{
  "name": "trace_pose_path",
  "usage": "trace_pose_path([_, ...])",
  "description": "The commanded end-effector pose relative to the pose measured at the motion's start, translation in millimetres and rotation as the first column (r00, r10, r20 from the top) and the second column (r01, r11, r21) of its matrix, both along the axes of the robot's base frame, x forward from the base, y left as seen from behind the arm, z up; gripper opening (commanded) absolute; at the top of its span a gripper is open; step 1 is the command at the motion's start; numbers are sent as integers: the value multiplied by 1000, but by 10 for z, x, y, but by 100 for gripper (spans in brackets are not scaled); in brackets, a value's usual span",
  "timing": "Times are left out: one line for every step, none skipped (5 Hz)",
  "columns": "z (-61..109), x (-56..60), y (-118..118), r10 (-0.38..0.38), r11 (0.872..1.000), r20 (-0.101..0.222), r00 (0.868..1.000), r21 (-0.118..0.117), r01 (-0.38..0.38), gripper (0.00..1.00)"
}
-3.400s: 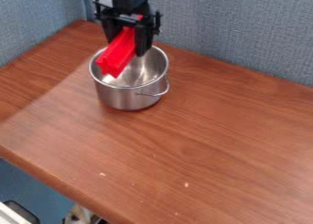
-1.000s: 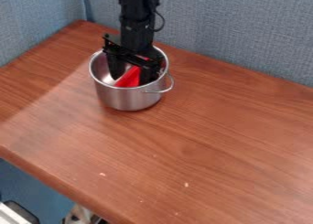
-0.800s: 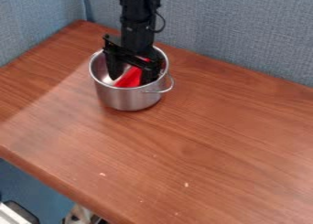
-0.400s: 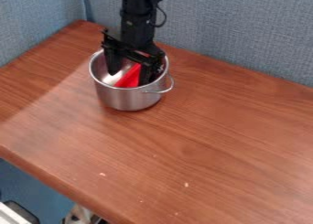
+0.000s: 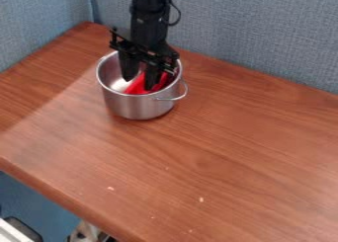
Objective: Put the red object in the metal pot
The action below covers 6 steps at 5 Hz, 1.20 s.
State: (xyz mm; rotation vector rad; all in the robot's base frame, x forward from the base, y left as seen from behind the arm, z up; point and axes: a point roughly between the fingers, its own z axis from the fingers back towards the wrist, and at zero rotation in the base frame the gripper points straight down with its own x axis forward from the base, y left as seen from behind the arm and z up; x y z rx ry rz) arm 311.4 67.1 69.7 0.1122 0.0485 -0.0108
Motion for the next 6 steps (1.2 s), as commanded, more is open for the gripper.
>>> trace_pose_path([177, 16, -23, -18, 1000, 42, 999, 24, 17, 100])
trace_pose_path([142, 16, -18, -16, 1000, 34, 999, 24, 15, 0])
trace_pose_path([161, 3, -28, -17, 999, 31, 999, 28, 16, 100])
trace_pose_path([177, -10, -36, -16, 999, 27, 999, 31, 16, 100])
trace_pose_path([131, -13, -33, -15, 999, 17, 1000, 33, 15, 0])
trace_pose_path([143, -23, -45, -17, 999, 14, 1000, 37, 16, 100])
